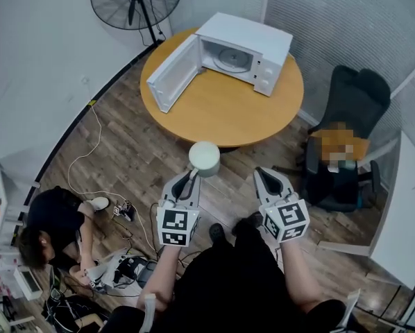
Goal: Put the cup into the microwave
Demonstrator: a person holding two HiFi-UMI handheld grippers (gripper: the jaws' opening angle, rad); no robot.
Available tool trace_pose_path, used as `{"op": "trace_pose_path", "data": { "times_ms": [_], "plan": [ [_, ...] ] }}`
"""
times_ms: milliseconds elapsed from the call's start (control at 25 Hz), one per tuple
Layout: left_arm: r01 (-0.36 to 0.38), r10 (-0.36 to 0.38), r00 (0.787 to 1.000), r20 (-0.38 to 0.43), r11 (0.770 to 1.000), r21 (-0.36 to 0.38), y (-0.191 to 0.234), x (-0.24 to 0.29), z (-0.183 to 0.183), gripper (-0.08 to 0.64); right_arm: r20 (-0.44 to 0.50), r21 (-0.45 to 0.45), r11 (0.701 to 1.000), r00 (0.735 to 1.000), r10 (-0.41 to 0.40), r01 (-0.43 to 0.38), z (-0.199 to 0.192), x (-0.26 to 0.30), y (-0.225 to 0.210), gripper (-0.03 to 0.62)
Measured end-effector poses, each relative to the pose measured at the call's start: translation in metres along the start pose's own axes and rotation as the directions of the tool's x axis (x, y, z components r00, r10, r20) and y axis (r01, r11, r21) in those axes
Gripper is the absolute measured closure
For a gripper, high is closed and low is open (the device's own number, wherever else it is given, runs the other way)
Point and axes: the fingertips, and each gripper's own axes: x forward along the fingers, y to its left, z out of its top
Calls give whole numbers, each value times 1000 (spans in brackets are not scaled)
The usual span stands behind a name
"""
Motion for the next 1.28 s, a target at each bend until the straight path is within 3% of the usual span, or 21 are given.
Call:
{"op": "trace_pose_path", "data": {
  "times_ms": [600, 1280],
  "plan": [
    [31, -31, 999, -15, 999, -39, -12, 9, -15, 514, -26, 21, 1000, 1000, 8, -8, -15, -8, -2, 583],
    [-22, 22, 1000, -14, 1000, -19, -2, 99, 35, 514, -3, 56, 997, 999, 50, -50, 11, 65, -94, 583]
  ]
}}
